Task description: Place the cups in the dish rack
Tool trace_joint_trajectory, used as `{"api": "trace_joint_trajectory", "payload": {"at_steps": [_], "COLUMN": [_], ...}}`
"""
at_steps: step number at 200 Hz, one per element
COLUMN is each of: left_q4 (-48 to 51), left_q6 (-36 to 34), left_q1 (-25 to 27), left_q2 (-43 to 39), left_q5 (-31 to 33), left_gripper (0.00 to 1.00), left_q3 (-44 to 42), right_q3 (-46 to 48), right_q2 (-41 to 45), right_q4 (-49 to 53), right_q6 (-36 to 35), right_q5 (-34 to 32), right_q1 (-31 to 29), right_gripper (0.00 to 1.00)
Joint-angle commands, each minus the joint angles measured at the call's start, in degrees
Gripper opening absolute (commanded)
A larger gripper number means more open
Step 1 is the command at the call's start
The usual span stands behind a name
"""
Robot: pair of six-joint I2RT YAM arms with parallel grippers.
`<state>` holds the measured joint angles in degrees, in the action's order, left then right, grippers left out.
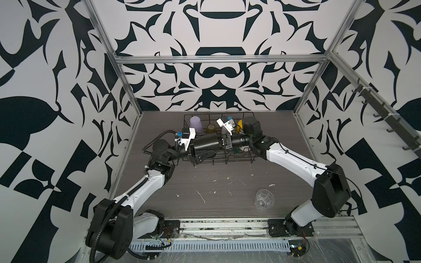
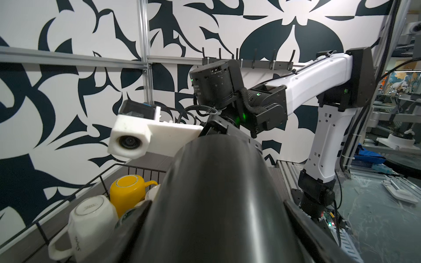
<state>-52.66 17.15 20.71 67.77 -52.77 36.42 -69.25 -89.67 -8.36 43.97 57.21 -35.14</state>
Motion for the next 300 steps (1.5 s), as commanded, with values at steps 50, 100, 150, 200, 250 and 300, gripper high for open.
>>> {"api": "trace_joint_trajectory", "payload": {"at_steps": [50,100,150,200,250,300], "left_q4": [18.28,48.04,71.11,79.82,87.64,93.60], "left_q6": [-6.45,-9.32,-9.02,-8.19,-10.02,-11.12], "left_q1": [0.03,-0.02,0.01,0.17,0.56,1.24], "left_q2": [-5.78,-0.99,10.65,17.88,24.25,30.45], "left_q5": [12.33,22.82,31.61,36.83,40.23,45.55], "left_gripper": [0.00,0.00,0.00,0.00,0.00,0.00], "left_q3": [8.06,23.09,40.17,48.16,54.68,59.19], "right_q3": [-1.70,0.58,4.09,5.44,6.84,7.72], "right_q2": [6.30,14.82,24.12,28.44,29.81,30.24], "right_q4": [9.19,23.52,27.96,31.07,31.81,32.26], "right_q6": [-8.63,-18.31,-23.89,-26.82,-28.19,-29.09], "right_q5": [-7.08,-24.45,-36.73,-42.46,-44.20,-45.34], "right_q1": [3.05,7.65,9.82,10.53,10.79,11.34], "right_gripper": [0.50,0.66,0.95,1.00,0.99,0.99]}}
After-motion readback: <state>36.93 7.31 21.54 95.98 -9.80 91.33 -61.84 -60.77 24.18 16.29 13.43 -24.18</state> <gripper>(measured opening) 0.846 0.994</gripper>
